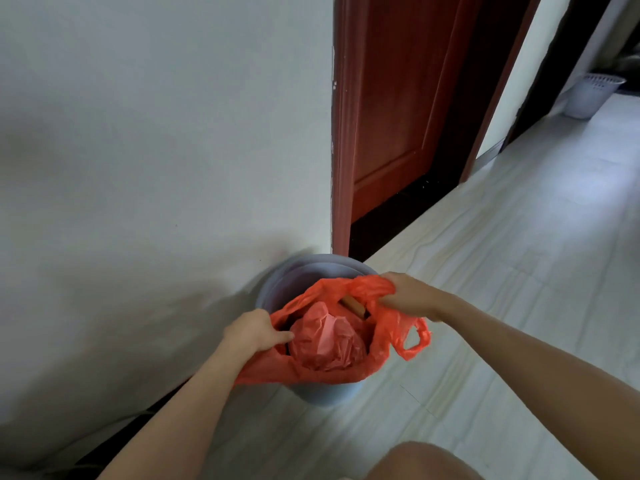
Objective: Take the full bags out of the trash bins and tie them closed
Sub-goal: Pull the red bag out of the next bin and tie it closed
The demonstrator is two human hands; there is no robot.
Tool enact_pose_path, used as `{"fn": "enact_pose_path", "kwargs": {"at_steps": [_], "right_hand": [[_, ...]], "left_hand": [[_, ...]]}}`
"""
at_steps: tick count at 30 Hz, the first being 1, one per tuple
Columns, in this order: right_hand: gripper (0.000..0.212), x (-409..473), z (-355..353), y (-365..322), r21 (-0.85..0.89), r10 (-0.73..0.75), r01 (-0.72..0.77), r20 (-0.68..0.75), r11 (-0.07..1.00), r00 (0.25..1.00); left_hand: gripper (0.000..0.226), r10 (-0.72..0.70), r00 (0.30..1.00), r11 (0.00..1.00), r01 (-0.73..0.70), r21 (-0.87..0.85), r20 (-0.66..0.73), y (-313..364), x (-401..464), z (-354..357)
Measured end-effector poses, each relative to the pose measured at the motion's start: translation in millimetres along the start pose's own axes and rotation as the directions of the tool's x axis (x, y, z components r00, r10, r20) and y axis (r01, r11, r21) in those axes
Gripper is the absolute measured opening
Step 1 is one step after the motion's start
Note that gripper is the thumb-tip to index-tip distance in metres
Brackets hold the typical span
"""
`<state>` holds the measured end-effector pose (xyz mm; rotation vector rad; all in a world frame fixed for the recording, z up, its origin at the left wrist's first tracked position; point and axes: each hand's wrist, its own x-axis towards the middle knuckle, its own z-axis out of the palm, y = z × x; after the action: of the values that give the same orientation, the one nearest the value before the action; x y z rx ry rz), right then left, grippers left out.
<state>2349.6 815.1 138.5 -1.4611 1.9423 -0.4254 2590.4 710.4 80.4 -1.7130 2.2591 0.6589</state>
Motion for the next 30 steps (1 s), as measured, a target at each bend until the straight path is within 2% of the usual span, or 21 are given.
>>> {"fn": "enact_pose_path", "kwargs": {"at_steps": [3, 6, 8, 10, 14, 17, 19, 21, 23, 26, 30], "right_hand": [[0.032, -1, -7, -19, 0.2, 0.03, 0.01, -0.198, 0.98, 0.98], [0.036, 3, -17, -35, 0.474, 0.114, 0.05, -0.311, 0.879, 0.944], [0.034, -1, -31, -49, 0.563, 0.137, 0.123, -0.398, 0.817, 0.907], [0.031, -12, -50, -59, 0.557, 0.143, 0.206, -0.517, 0.804, 0.844], [0.03, -40, -94, -64, 0.554, 0.18, 0.333, -0.677, 0.763, 0.713], [0.029, -73, -136, -56, 0.604, 0.228, 0.427, -0.719, 0.674, 0.657], [0.034, -92, -159, -46, 0.597, 0.223, 0.456, -0.735, 0.66, 0.64], [0.041, -112, -176, -29, 0.598, 0.232, 0.423, -0.724, 0.681, 0.65], [0.049, -134, -184, -6, 0.564, 0.237, 0.309, -0.694, 0.766, 0.68], [0.055, -159, -180, 34, 0.49, 0.294, 0.029, -0.568, 0.871, 0.769], [0.032, -180, -178, 79, 0.231, 0.414, -0.343, -0.508, 0.91, 0.755]], "left_hand": [[0.03, 0.018, 0.999, 0.959, -0.028, -0.281, -0.036, 11, -11, -12], [0.012, -0.007, 0.967, 0.803, -0.147, -0.578, -0.256, 22, -19, -31], [0.019, -0.027, 0.915, 0.726, -0.258, -0.637, -0.402, 32, -26, -51], [0.021, 0.003, 0.88, 0.644, -0.365, -0.672, -0.475, 48, -39, -73], [0.027, 0.17, 0.837, 0.494, -0.53, -0.689, -0.521, 84, -65, -108], [0.044, 0.374, 0.773, 0.43, -0.634, -0.643, -0.513, 120, -86, -133], [0.056, 0.461, 0.756, 0.466, -0.652, -0.598, -0.465, 143, -95, -145], [0.057, 0.516, 0.747, 0.531, -0.664, -0.528, -0.42, 170, -99, -153], [0.053, 0.545, 0.726, 0.621, -0.686, -0.38, -0.419, 198, -99, -153], [0.04, 0.574, 0.652, 0.712, -0.696, -0.092, -0.494, 236, -95, -144], [0.026, 0.675, 0.585, 0.718, -0.662, 0.216, -0.45, 285, -97, -123]]}}
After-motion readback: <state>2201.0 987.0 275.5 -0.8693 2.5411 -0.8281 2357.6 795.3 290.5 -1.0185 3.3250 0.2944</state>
